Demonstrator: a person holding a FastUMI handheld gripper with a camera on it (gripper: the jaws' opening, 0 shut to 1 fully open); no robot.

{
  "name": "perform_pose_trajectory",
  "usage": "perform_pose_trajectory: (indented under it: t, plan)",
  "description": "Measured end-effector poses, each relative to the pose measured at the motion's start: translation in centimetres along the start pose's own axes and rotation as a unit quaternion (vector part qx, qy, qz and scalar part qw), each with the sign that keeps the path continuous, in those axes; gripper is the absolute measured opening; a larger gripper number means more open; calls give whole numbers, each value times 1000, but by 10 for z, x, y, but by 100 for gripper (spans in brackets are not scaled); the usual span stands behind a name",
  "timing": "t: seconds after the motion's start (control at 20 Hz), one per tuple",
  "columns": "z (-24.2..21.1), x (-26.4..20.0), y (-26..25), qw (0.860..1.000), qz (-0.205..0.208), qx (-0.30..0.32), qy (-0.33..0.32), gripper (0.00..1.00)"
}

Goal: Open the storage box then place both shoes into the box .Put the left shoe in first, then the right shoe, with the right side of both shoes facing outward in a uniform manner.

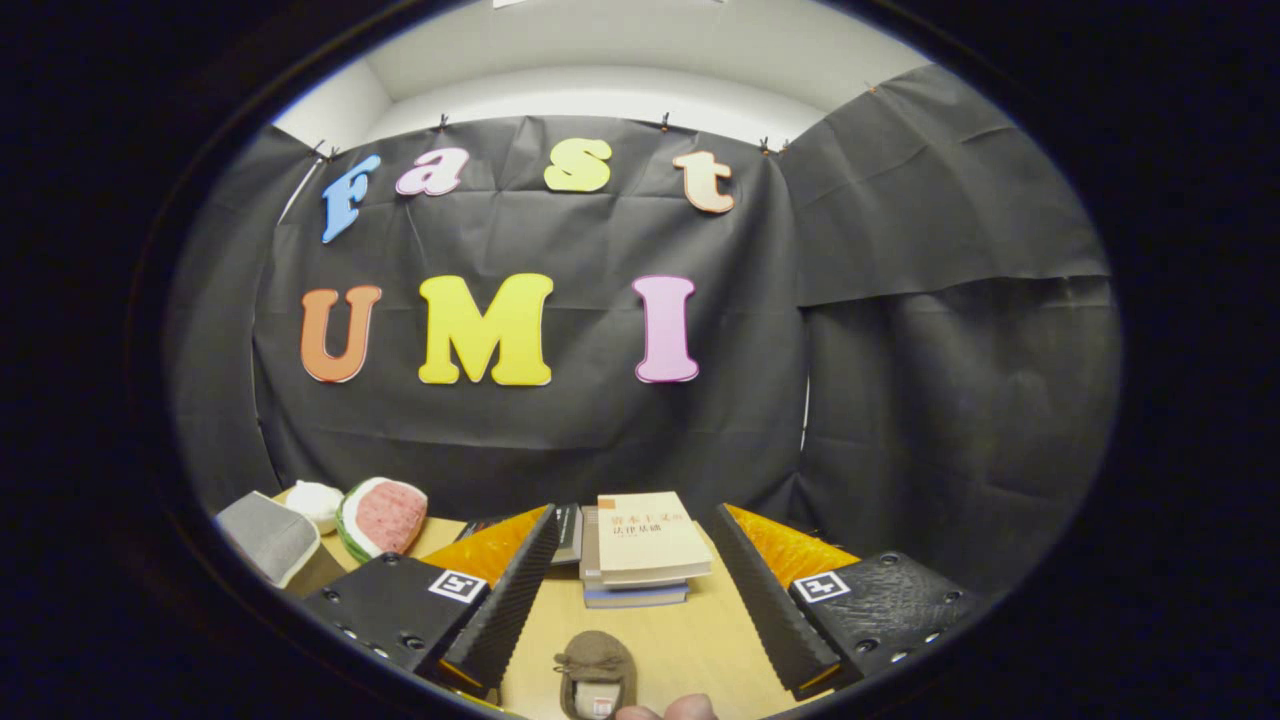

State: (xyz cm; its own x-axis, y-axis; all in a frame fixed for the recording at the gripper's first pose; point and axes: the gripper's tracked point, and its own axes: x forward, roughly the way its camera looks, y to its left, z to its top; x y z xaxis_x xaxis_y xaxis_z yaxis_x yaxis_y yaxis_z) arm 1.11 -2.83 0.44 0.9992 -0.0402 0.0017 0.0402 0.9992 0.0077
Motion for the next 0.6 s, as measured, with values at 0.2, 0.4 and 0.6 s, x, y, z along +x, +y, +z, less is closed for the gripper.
perform_pose_trajectory:
  t: [0.2,0.4,0.6]
  plan:
    - [0,0,7,1000,7,2,2,95]
    - [-3,-1,14,1000,15,10,5,95]
    - [2,-5,26,1000,28,9,-1,95]
